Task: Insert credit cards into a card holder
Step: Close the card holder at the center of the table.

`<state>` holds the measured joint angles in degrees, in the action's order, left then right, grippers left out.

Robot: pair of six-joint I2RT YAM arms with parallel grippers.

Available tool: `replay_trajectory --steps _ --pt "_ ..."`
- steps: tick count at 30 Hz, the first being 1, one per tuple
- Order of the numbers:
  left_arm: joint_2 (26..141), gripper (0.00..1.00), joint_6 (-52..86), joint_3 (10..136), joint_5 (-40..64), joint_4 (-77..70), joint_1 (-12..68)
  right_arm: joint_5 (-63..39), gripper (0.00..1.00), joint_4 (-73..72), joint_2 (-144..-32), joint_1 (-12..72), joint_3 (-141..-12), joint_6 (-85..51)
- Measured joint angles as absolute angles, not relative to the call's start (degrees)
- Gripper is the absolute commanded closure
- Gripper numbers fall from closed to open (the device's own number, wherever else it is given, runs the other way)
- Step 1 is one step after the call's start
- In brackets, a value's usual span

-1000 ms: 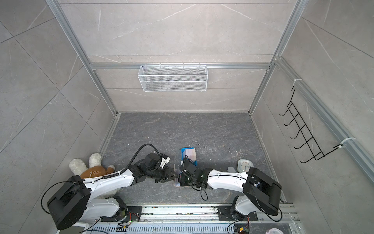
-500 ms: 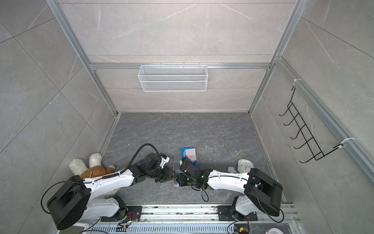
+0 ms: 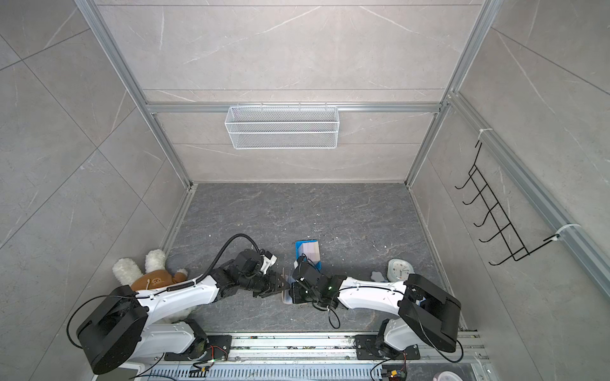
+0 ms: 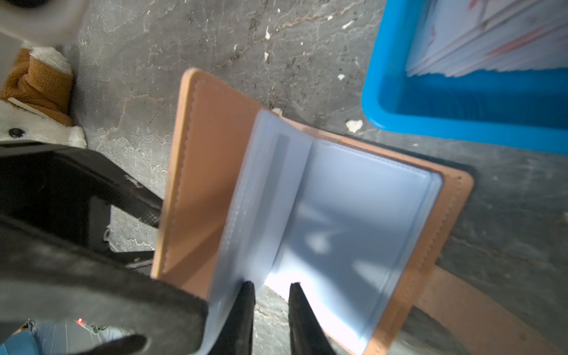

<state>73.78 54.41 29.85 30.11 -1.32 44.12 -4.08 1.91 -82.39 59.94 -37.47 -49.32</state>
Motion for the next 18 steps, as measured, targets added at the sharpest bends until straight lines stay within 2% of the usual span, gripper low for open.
replay_trajectory --steps 18 --pt "73.8 0.55 54.4 29.8 30.1 -1.3 44.1 -2.9 0.77 2.3 -82.1 60.0 -37.5 -49.4"
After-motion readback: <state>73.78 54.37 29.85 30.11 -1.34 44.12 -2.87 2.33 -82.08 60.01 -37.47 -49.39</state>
